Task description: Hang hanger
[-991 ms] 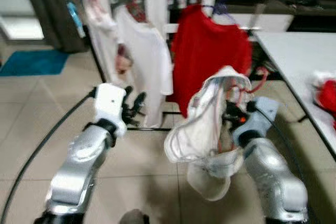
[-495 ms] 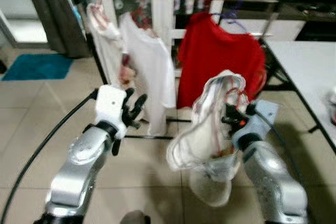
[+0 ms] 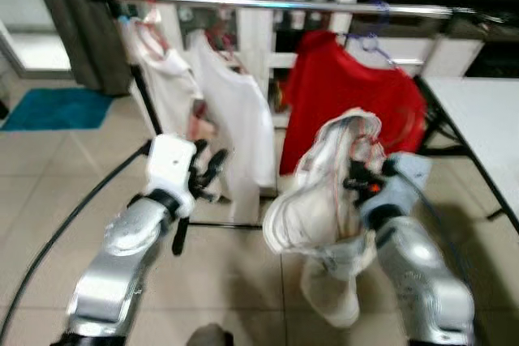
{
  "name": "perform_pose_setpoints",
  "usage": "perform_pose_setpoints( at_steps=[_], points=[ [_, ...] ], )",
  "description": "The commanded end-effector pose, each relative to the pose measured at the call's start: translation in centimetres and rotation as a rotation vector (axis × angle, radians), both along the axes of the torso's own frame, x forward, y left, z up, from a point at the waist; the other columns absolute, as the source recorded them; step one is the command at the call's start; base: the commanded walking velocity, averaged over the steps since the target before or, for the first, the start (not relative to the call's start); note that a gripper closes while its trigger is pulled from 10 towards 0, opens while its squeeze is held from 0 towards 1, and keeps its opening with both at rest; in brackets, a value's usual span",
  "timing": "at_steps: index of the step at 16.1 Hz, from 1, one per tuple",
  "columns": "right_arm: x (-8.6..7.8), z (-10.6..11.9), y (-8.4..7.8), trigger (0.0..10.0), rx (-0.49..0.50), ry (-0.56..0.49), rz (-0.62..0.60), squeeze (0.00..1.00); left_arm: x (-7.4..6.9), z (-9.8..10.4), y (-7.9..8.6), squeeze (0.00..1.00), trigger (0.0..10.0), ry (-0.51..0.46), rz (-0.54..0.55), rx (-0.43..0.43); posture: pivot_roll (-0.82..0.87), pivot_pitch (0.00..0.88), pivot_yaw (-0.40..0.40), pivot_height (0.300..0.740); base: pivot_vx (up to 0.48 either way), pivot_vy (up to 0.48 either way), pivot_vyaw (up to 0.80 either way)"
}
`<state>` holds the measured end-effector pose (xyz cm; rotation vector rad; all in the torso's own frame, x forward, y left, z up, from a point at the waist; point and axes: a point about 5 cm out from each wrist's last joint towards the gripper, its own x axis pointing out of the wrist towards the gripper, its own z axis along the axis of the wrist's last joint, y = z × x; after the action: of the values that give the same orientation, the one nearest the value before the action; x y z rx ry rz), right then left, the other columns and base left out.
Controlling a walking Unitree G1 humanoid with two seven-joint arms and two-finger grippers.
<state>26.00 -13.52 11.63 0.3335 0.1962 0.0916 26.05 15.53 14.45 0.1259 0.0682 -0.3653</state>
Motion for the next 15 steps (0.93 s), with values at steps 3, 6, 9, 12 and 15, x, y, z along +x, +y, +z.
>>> perform_pose_setpoints(
  at_steps=[3,6,9,12,15],
  points=[
    [0.34,1.59,-0.98,10.0,-0.009,-0.084,-0.021,0.00,0.02,0.30,-0.64,0.00,10.0,-0.012,-0.032,-0.007,0.07,0.052,-0.007,0.740,0.363,0.000,0.00],
    [0.39,1.52,-0.98,10.0,-0.012,-0.085,-0.021,0.00,-0.13,0.25,-0.52,0.00,10.0,-0.011,-0.038,-0.004,0.07,0.049,-0.011,0.740,0.365,0.000,0.00],
    [0.51,1.48,-0.99,10.0,-0.016,-0.087,-0.017,0.00,-0.24,0.25,-0.43,0.00,10.0,-0.011,-0.039,0.001,0.08,0.050,-0.012,0.740,0.364,0.000,0.00],
    [0.63,1.53,-1.12,10.0,-0.021,-0.093,-0.018,0.00,-0.30,0.27,-0.45,0.00,10.0,-0.013,-0.039,0.003,0.08,0.050,-0.016,0.740,0.363,0.000,0.00],
    [0.89,1.62,-1.40,10.0,-0.046,-0.105,-0.009,0.00,-0.41,0.27,-0.41,0.00,10.0,-0.015,-0.035,0.003,0.09,0.048,-0.024,0.740,0.360,0.000,0.00]
  ],
)
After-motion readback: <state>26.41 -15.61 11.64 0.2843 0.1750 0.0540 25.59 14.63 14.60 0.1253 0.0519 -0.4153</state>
